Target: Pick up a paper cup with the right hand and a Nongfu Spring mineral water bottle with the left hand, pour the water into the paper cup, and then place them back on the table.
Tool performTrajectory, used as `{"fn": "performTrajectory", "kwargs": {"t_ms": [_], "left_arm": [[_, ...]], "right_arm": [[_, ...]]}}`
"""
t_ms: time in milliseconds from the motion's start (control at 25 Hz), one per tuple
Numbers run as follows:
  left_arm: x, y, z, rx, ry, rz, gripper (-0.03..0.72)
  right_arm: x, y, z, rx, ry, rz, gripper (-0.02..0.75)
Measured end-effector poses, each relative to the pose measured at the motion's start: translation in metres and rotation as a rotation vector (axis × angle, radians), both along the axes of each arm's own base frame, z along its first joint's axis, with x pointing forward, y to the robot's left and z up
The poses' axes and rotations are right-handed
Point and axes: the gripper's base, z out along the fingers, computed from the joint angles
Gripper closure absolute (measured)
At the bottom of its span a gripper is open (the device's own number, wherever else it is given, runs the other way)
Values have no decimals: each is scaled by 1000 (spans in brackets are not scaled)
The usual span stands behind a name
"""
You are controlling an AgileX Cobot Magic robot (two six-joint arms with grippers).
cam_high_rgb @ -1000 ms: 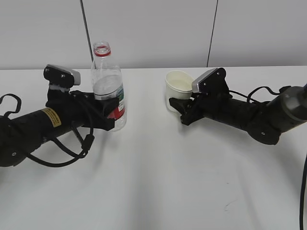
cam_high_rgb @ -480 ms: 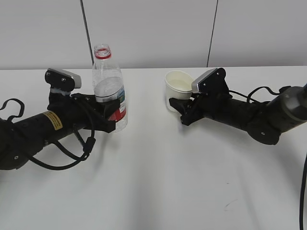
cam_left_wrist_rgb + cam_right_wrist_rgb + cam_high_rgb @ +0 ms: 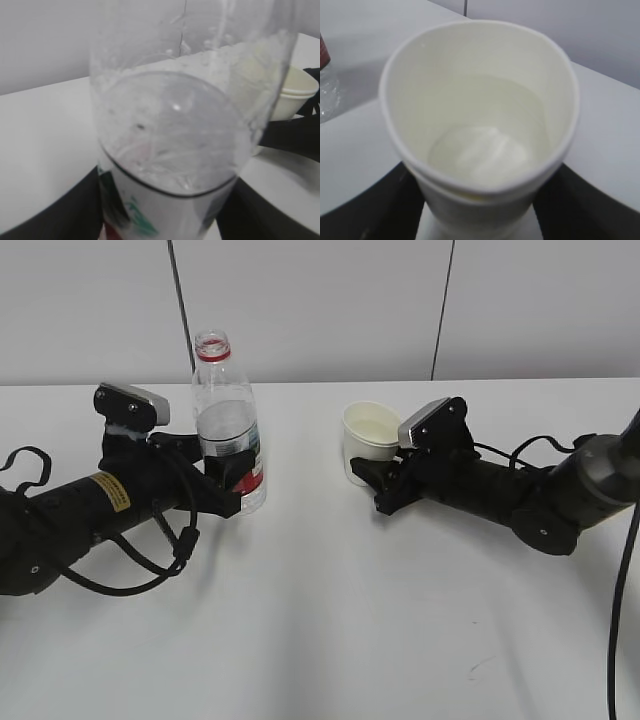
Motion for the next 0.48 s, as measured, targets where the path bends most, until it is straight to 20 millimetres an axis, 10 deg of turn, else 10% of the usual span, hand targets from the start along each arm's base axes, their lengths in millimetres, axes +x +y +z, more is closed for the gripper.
{"fn": "performTrajectory", "kwargs": {"t_ms": [480], "left_arm": [[0, 0, 1, -7, -7, 1, 208]], "right_arm": [[0, 0, -3, 21, -8, -2, 278]]}}
